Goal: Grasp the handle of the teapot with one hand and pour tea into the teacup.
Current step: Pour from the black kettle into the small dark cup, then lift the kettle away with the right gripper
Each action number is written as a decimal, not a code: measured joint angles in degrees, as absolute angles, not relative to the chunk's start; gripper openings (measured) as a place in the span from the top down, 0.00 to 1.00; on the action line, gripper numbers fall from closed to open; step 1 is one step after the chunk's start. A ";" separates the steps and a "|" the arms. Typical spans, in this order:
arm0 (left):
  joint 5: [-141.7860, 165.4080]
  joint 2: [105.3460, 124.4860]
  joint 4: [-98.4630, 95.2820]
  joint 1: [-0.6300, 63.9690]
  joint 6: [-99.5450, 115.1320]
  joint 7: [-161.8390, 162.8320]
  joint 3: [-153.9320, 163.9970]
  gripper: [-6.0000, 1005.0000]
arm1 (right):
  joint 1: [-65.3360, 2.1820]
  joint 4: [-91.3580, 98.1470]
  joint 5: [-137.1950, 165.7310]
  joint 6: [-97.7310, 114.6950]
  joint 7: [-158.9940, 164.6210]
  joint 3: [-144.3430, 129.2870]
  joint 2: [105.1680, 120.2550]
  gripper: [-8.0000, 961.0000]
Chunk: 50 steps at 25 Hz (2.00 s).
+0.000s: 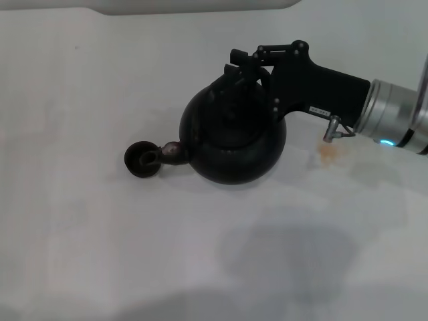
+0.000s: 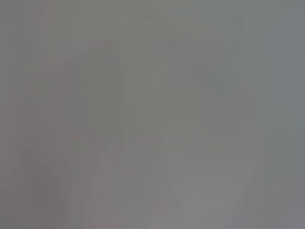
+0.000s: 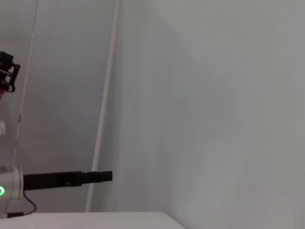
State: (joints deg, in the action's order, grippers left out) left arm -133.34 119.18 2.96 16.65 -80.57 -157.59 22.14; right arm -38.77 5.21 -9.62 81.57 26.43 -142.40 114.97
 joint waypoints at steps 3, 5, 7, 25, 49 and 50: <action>-133.55 119.18 2.82 16.48 -80.53 -157.59 22.14 0.11 | -38.91 6.81 -9.60 79.30 24.78 -142.32 114.97 0.79; -133.61 119.17 2.76 16.41 -80.49 -157.59 22.14 0.11 | -38.95 8.62 -9.56 77.30 23.83 -142.33 114.88 0.80; -133.63 119.18 2.69 16.36 -80.50 -157.59 22.14 0.11 | -39.00 10.07 -9.55 75.73 22.92 -142.24 114.80 0.81; -133.59 119.10 2.63 16.75 -80.42 -157.59 22.14 0.11 | -31.44 24.02 -9.41 63.72 17.73 -134.54 111.26 0.90; -133.59 119.09 2.64 16.79 -80.50 -157.59 22.15 0.11 | -7.97 67.52 26.71 25.56 19.50 -118.30 112.87 0.91; -133.59 119.09 2.64 16.79 -80.49 -157.59 22.15 0.11 | -7.61 68.67 28.27 24.12 19.45 -118.57 113.35 0.91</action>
